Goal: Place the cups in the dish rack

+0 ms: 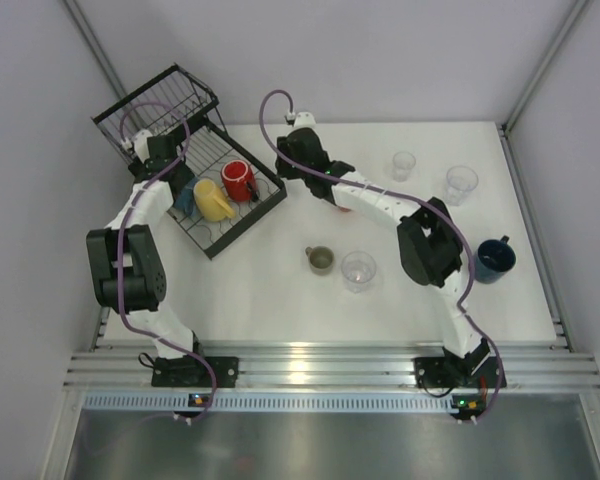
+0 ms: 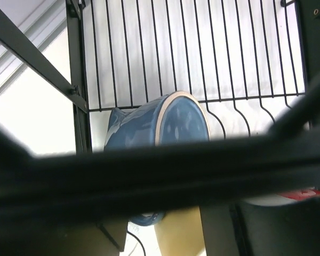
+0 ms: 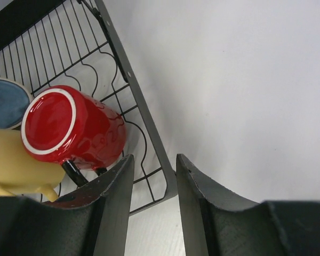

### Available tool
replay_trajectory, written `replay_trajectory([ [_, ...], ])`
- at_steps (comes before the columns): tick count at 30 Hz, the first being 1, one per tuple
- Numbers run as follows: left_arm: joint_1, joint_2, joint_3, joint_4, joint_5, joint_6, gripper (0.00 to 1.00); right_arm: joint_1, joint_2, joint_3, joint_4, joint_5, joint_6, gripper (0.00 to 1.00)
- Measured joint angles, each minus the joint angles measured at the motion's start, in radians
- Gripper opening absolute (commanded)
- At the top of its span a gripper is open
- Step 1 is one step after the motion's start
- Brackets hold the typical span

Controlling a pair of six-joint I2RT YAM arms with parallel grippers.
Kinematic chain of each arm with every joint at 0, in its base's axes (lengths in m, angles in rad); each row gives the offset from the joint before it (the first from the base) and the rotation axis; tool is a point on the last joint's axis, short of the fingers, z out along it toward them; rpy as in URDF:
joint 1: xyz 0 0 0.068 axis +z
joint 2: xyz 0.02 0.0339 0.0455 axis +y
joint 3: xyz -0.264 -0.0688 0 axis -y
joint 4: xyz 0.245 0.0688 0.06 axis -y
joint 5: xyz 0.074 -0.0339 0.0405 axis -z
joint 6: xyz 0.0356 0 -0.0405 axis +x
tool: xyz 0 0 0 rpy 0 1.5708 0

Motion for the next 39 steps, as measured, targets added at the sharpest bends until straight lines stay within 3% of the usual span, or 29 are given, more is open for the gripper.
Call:
replay_trajectory([
  [17, 0.003, 0.004, 0.000, 0.005, -0.014, -0.002, 0.52, -0.010, 0.063, -0.001, -0.003, -0.092, -0.001, 0.39],
  [26, 0.012, 0.004, 0.000, 0.002, -0.014, 0.002, 0.54, -0.010, 0.118, 0.016, -0.043, -0.092, -0.024, 0.33],
  [29, 0.013, 0.004, 0.000, 0.005, -0.005, 0.004, 0.54, -0.010, 0.122, 0.021, -0.045, -0.092, -0.027, 0.23],
  [30, 0.014, 0.004, 0.000, 0.005, -0.002, 0.004, 0.54, -0.010, 0.122, 0.022, -0.044, -0.091, -0.028, 0.13],
  [32, 0.016, 0.004, 0.000, 0.006, 0.006, 0.004, 0.54, -0.010, 0.122, 0.022, -0.043, -0.071, -0.031, 0.03],
  [39, 0.016, 0.004, 0.000, 0.011, 0.021, 0.004, 0.54, -0.006, 0.122, 0.020, -0.043, -0.038, -0.043, 0.00],
])
